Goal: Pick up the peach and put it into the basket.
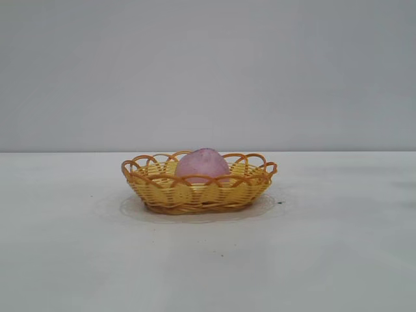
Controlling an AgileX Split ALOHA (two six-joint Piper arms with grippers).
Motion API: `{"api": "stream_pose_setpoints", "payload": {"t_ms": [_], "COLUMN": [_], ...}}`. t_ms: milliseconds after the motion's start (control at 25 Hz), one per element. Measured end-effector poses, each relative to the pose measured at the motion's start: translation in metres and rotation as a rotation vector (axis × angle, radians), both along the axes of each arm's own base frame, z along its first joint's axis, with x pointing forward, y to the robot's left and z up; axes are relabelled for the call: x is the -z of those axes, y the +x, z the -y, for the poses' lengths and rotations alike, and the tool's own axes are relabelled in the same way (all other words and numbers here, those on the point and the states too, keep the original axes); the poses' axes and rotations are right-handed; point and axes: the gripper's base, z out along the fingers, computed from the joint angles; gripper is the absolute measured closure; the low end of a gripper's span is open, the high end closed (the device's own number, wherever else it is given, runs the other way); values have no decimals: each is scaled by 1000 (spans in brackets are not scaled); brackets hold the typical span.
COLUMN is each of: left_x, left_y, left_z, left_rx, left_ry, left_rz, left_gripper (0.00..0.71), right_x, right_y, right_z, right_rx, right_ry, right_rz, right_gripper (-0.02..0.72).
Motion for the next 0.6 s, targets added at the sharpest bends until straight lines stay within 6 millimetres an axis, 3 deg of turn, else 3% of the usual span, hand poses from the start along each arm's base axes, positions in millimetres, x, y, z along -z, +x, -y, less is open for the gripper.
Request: {"api": "stream_pose_setpoints", "payload": {"t_ms": [240, 600], "left_x": [0, 0], "left_y": [0, 0], "left_z": [0, 0], "left_rx": [0, 0], "left_ry": [0, 0], "left_rz": [0, 0], "left_gripper": [211, 211], "right_x": [-9, 1], "right_y": [-84, -198], "right_z": [-1, -3], "right_rx": [5, 7], "right_ry": [5, 5], "right_rz": [79, 267], "right_gripper": [347, 347]}}
